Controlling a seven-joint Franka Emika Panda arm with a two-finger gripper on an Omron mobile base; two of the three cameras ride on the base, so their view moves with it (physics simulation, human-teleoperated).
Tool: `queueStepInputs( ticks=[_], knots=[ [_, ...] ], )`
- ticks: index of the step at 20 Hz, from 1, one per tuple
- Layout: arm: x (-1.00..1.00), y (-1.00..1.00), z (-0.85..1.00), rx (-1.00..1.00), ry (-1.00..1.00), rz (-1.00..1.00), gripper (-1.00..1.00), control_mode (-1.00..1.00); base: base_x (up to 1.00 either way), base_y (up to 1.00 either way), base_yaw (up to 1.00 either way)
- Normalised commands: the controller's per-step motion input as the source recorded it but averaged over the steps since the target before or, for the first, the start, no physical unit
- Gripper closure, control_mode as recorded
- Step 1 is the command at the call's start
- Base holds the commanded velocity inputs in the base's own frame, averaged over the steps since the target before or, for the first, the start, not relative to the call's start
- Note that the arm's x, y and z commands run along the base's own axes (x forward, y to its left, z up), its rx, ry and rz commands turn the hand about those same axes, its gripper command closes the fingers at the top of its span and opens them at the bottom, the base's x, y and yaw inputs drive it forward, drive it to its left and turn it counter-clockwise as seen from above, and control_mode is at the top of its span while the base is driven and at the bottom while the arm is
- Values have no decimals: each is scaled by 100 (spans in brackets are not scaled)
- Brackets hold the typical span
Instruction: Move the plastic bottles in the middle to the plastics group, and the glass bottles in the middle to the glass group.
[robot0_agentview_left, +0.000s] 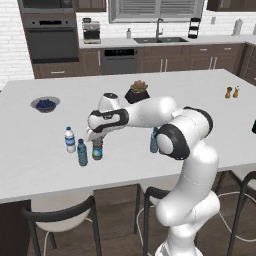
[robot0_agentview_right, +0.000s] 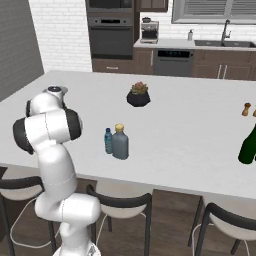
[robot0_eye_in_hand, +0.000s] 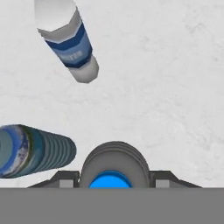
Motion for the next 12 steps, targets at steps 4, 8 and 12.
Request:
queueStepInputs(
  ticks=[4, 8, 12],
  knots=[
    [3, 1, -42, 5, 3, 0, 100, -100, 0, 0, 0],
    [9, 0, -38, 3, 0, 1, 100, -100, 0, 0, 0],
    [0, 17, -49, 0, 0, 0, 100, -100, 0, 0, 0]
  ],
)
